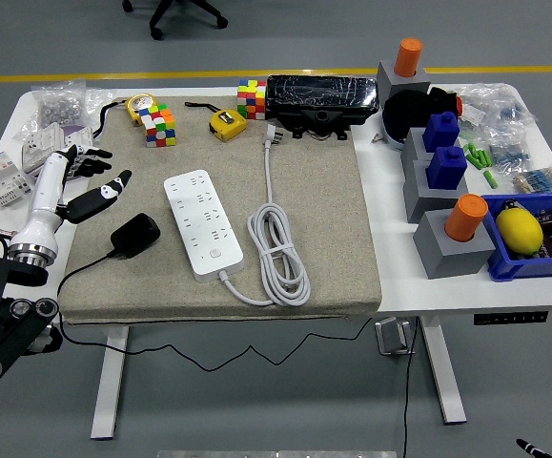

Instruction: Put the plug near the board,insert it into the board,press the button,pull the plug out

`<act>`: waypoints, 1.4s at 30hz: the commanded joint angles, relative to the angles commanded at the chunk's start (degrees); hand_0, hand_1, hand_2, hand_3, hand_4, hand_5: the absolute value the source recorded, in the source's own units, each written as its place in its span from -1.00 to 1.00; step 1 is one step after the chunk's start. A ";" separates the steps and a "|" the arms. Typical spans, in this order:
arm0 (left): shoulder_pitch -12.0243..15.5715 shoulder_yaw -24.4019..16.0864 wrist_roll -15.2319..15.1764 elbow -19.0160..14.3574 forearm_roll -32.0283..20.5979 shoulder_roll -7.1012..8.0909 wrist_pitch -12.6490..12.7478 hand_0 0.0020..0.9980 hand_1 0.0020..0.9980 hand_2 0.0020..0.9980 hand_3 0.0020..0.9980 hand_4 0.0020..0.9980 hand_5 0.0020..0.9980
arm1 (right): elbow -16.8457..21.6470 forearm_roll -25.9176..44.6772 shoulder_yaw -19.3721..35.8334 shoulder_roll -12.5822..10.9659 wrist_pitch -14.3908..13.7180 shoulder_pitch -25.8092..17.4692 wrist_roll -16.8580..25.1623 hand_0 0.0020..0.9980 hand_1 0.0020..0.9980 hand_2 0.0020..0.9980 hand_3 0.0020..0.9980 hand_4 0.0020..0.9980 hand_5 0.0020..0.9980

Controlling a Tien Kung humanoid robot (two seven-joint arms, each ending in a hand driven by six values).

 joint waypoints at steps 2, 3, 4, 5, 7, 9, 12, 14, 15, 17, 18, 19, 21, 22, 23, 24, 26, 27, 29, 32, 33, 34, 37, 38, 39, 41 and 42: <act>-0.01 -0.04 0.11 -0.01 0.05 -0.04 -0.05 0.10 0.09 0.05 0.16 0.66 -0.26 | 0.00 -0.04 0.04 0.04 -0.01 -0.02 0.00 0.30 0.29 0.29 0.14 0.99 0.13; -0.02 -0.05 0.21 -0.01 0.12 -0.07 -0.04 0.10 0.09 0.05 0.16 0.66 -0.26 | 0.01 -0.05 0.10 0.06 -0.01 -0.02 0.00 0.30 0.29 0.29 0.14 0.99 0.13; -0.04 0.01 0.39 -0.01 0.18 -0.09 -0.03 0.10 0.09 0.05 0.16 0.66 -0.26 | 0.00 -0.08 0.25 0.13 -0.01 -0.03 0.00 0.30 0.29 0.29 0.14 0.99 0.13; -0.05 0.05 0.51 -0.02 0.21 -0.10 -0.07 0.10 0.09 0.05 0.16 0.66 -0.26 | 0.01 -0.11 0.35 0.18 -0.01 -0.05 -0.01 0.30 0.29 0.29 0.14 0.99 0.13; 0.01 0.04 0.71 -0.01 0.27 -0.14 -0.21 0.09 0.09 0.05 0.16 0.65 -0.26 | 0.04 -0.16 0.51 0.24 0.01 -0.11 -0.01 0.30 0.29 0.29 0.14 0.99 0.13; 0.14 -0.08 0.82 -0.01 0.22 -0.19 -0.34 0.09 0.09 0.05 0.16 0.65 -0.26 | 0.08 -0.20 0.73 0.29 -0.01 -0.15 0.02 0.30 0.29 0.29 0.14 0.99 0.13; 0.26 -0.35 1.04 0.00 0.24 -0.27 -0.58 0.09 0.09 0.05 0.16 0.65 -0.26 | 0.07 -0.27 0.84 0.32 0.00 -0.23 -0.01 0.30 0.29 0.29 0.14 0.99 0.13; 0.28 -0.42 1.19 0.02 0.35 -0.33 -0.51 0.08 0.08 0.05 0.16 0.65 -0.26 | 0.06 -0.28 0.80 0.31 0.01 -0.28 -0.02 0.30 0.30 0.29 0.14 0.99 0.12; 0.27 -0.46 1.39 0.07 0.42 -0.40 -0.35 0.08 0.08 0.05 0.16 0.65 -0.26 | 0.07 -0.32 0.77 0.27 0.01 -0.37 -0.03 0.30 0.30 0.29 0.14 0.99 0.12; 0.28 -0.57 1.50 0.05 0.48 -0.47 -0.27 0.08 0.08 0.05 0.16 0.65 -0.26 | 0.00 -0.32 0.77 0.26 -0.01 -0.43 -0.05 0.30 0.30 0.29 0.14 0.99 0.12; 0.30 -0.61 1.52 0.04 0.50 -0.48 -0.24 0.08 0.08 0.05 0.16 0.65 -0.26 | -0.03 -0.34 0.78 0.27 -0.01 -0.46 -0.06 0.30 0.30 0.29 0.14 0.99 0.12; 0.31 -0.64 1.53 0.04 0.50 -0.49 -0.22 0.07 0.08 0.05 0.15 0.65 -0.25 | -0.04 -0.36 0.80 0.27 0.00 -0.48 -0.07 0.30 0.30 0.29 0.14 0.99 0.12; 0.33 -0.70 1.62 0.05 0.52 -0.51 -0.26 0.07 0.08 0.05 0.15 0.65 -0.25 | 0.01 -0.37 0.84 0.24 -0.02 -0.52 -0.06 0.30 0.30 0.29 0.14 0.99 0.12; 0.33 -0.71 1.62 0.05 0.51 -0.52 -0.27 0.07 0.08 0.05 0.15 0.65 -0.25 | 0.02 -0.38 0.85 0.22 -0.03 -0.53 -0.05 0.30 0.30 0.29 0.14 0.99 0.12; 0.30 -0.74 1.64 0.03 0.54 -0.54 -0.27 0.07 0.08 0.05 0.15 0.65 -0.25 | 0.03 -0.37 0.84 0.22 -0.03 -0.52 -0.05 0.30 0.30 0.29 0.14 0.99 0.12; 0.27 -0.78 1.67 0.01 0.56 -0.56 -0.29 0.07 0.08 0.05 0.15 0.65 -0.25 | 0.05 -0.37 0.82 0.21 -0.03 -0.49 -0.04 0.30 0.30 0.29 0.14 0.99 0.12; 0.17 -0.84 1.74 -0.03 0.52 -0.59 -0.35 0.07 0.08 0.05 0.15 0.65 -0.25 | 0.08 -0.36 0.82 0.22 -0.03 -0.43 -0.03 0.30 0.30 0.29 0.14 0.99 0.12; 0.10 -0.80 1.81 -0.05 0.58 -0.59 -0.40 0.07 0.08 0.05 0.15 0.65 -0.25 | 0.07 -0.37 0.87 0.24 -0.03 -0.39 -0.03 0.30 0.30 0.29 0.14 0.99 0.12; -0.01 -0.73 1.93 -0.04 0.62 -0.60 -0.48 0.07 0.08 0.05 0.15 0.65 -0.25 | 0.08 -0.36 0.91 0.24 -0.03 -0.35 -0.02 0.30 0.30 0.29 0.14 0.99 0.12; -0.13 -0.68 2.00 -0.06 0.57 -0.61 -0.59 0.07 0.08 0.05 0.16 0.65 -0.25 | 0.10 -0.37 0.99 0.18 -0.05 -0.31 0.00 0.30 0.30 0.29 0.14 0.98 0.12; -0.17 -0.66 2.04 -0.04 0.60 -0.62 -0.62 0.07 0.08 0.05 0.16 0.65 -0.25 | 0.10 -0.36 0.99 0.15 -0.06 -0.31 0.00 0.30 0.30 0.29 0.14 0.98 0.12; -0.19 -0.65 2.06 -0.03 0.60 -0.63 -0.64 0.07 0.08 0.05 0.16 0.65 -0.25 | 0.10 -0.36 0.99 0.13 -0.06 -0.32 0.00 0.30 0.30 0.29 0.14 0.98 0.12; -0.20 -0.65 2.05 -0.06 0.56 -0.67 -0.64 0.08 0.08 0.05 0.16 0.65 -0.24 | 0.04 -0.36 0.96 0.08 -0.08 -0.40 -0.02 0.30 0.30 0.30 0.14 0.99 0.12; -0.20 -0.64 2.04 -0.06 0.55 -0.67 -0.65 0.08 0.08 0.05 0.16 0.65 -0.24 | 0.03 -0.34 0.92 0.09 -0.07 -0.42 -0.03 0.30 0.30 0.30 0.14 0.99 0.12; -0.18 -0.63 2.04 -0.06 0.53 -0.67 -0.69 0.08 0.08 0.05 0.16 0.65 -0.24 | 0.02 -0.33 0.88 0.10 -0.05 -0.43 -0.05 0.30 0.30 0.30 0.14 0.99 0.12; -0.12 -0.64 2.04 -0.06 0.48 -0.67 -0.79 0.08 0.08 0.05 0.16 0.65 -0.24 | 0.07 -0.31 0.90 0.13 -0.06 -0.44 -0.03 0.30 0.30 0.30 0.14 0.99 0.12; -0.09 -0.65 2.04 -0.05 0.47 -0.67 -0.84 0.08 0.08 0.05 0.16 0.65 -0.24 | 0.10 -0.31 0.89 0.15 -0.05 -0.44 -0.03 0.30 0.30 0.30 0.14 0.99 0.12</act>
